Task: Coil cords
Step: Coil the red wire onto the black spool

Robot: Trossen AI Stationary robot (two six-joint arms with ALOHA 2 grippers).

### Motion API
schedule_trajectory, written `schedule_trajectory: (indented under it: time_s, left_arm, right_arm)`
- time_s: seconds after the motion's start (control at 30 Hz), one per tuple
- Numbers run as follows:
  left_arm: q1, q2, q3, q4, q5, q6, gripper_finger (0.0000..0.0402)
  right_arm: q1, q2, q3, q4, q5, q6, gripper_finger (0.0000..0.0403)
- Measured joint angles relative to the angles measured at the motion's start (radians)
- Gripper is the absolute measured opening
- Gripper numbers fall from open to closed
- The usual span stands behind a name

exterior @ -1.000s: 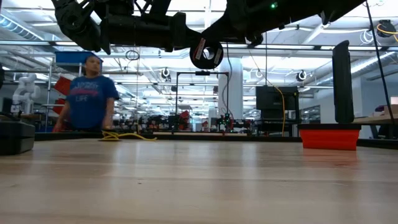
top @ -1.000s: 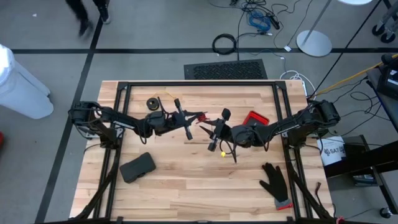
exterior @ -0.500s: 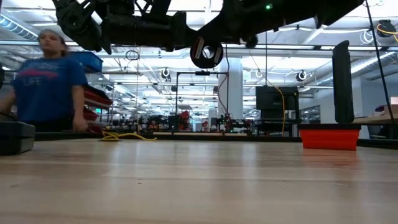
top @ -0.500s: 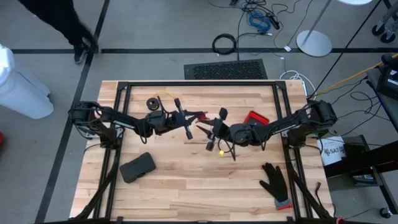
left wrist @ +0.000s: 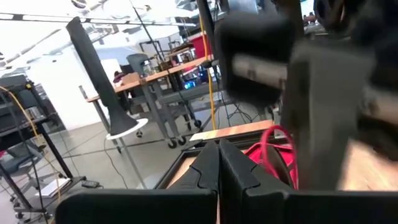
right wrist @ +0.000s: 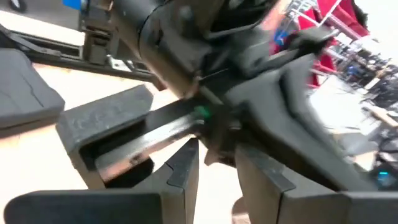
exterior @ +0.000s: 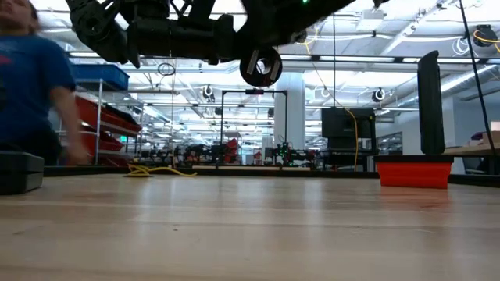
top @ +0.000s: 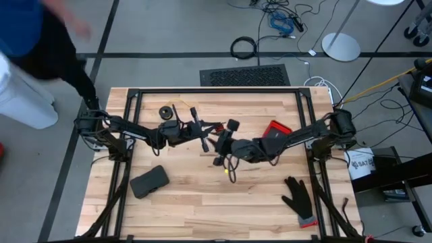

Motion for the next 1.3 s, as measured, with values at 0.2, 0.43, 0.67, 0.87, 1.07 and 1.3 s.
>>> schedule_trajectory:
  time_s: [0.2,0.43,0.67,0.87,1.07,1.3]
  left_arm:
    - [-0.001,0.0,0.001,-0.016,0.009,0.0,0.0]
    - [-0.001,0.0,0.0,-0.006,0.004,0.0,0.0]
    - [-0.008,0.0,0.0,-0.004,-0.002,0.001,0.0]
    - [-0.007,0.0,0.0,-0.004,-0.002,0.009,0.0]
    - [-0.007,0.0,0.0,-0.003,-0.003,0.008,0.0]
    - [-0.007,0.0,-0.001,0.004,-0.003,0.003,0.0]
  right_arm:
    - [0.075,-0.107,0.002,-0.154,0.183,-0.024,0.0093]
    - [0.13,-0.141,0.002,-0.403,0.309,0.123,0.0093]
    - [0.139,-0.141,0.001,-0.48,0.306,0.244,0.0093]
    - [0.149,-0.141,0.001,-0.516,0.294,0.351,0.0093]
    - [0.141,-0.141,0.0,-0.57,0.296,0.465,0.0093]
    - [0.127,-0.141,0.0,-0.613,0.315,0.491,0.0072]
